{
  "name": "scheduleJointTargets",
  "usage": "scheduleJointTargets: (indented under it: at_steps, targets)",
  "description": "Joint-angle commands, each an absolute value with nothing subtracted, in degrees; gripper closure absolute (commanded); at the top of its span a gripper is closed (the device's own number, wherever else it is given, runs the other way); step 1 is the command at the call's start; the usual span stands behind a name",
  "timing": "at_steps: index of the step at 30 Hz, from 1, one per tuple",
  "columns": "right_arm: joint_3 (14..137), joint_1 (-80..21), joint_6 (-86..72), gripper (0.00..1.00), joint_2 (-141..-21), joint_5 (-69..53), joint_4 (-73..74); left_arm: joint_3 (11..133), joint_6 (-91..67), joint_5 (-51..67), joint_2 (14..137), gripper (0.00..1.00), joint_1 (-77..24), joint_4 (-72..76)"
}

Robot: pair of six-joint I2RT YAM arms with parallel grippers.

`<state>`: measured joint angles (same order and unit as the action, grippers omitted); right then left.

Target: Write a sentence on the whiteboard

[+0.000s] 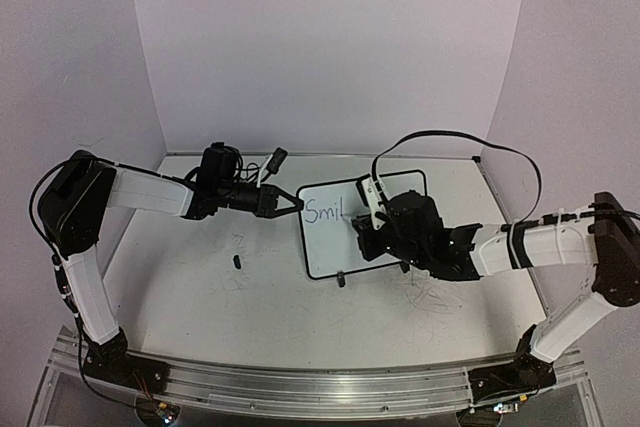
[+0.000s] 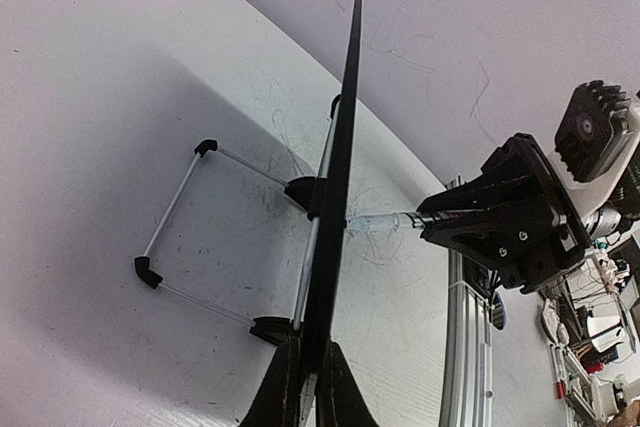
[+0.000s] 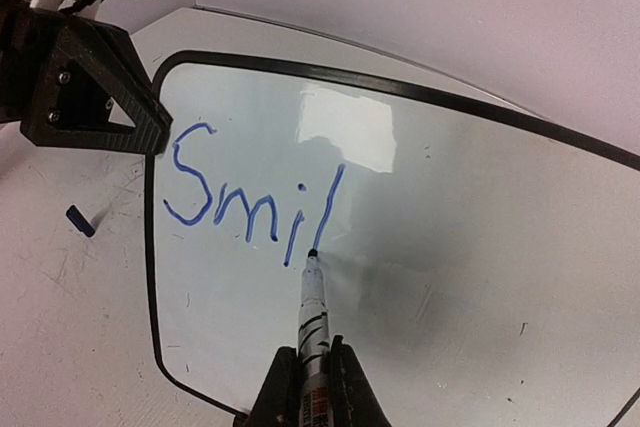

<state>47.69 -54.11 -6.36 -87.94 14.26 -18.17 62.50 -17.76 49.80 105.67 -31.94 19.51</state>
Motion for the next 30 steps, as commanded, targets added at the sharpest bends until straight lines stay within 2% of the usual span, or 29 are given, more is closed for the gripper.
scheduleJointTargets:
  at_steps: [1,8,30]
  targets:
    - [47.06,-54.08,-7.47,1.00,-86.22,16.12,-16.72,63.17,-17.84,51.90,104.50,1.00,-31.89,19.41]
    - [46.46,-53.95,-6.81,1.00,-81.69,14.67,-19.29,63.12,-17.84,51.88,104.50,1.00,-31.87,19.43]
    - [48.77,-53.75,-5.71,1.00,-86.63,16.30,-21.09,63.10,-17.84,51.96,104.46,1.00,-31.91,19.43]
